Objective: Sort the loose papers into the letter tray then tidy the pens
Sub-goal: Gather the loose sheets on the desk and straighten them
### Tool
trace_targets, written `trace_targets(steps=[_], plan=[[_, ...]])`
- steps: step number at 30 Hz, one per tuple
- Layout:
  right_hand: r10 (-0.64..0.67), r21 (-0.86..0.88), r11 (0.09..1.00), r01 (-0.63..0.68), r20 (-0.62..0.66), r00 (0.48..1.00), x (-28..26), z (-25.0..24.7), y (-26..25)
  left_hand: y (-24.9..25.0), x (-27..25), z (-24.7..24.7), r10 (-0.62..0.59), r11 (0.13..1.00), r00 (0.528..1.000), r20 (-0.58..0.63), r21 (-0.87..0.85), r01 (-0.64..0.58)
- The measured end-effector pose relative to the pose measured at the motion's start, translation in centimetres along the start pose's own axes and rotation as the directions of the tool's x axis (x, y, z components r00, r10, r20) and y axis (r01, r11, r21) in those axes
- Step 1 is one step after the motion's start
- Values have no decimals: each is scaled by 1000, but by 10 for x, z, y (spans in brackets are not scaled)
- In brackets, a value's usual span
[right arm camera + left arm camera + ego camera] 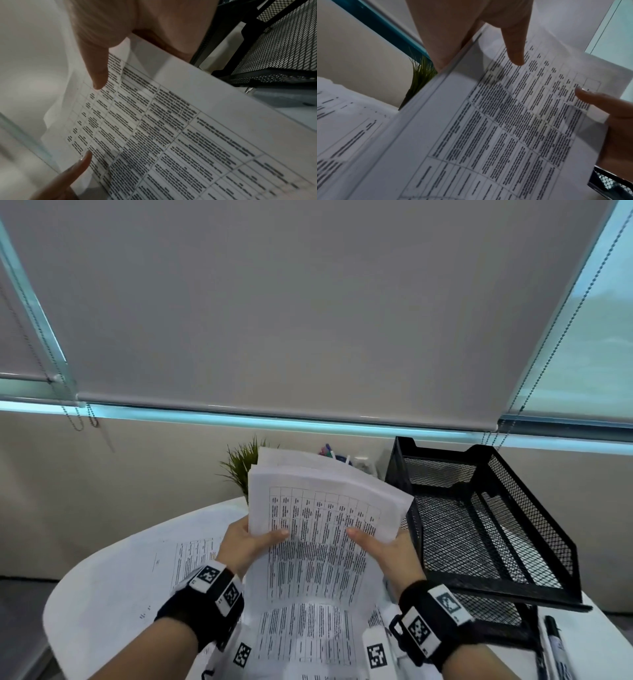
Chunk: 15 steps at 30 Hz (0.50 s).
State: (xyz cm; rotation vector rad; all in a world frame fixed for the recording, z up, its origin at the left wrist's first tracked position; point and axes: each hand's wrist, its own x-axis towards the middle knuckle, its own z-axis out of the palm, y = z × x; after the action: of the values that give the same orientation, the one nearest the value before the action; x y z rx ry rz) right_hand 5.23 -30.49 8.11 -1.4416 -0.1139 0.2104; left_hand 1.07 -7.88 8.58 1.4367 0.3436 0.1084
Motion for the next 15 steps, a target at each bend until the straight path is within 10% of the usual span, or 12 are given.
trace_targets(steps=[15], plan=[[-49, 10, 999, 49, -39, 998, 4, 0, 2, 8, 1, 4, 55, 998, 998, 31, 34, -56]])
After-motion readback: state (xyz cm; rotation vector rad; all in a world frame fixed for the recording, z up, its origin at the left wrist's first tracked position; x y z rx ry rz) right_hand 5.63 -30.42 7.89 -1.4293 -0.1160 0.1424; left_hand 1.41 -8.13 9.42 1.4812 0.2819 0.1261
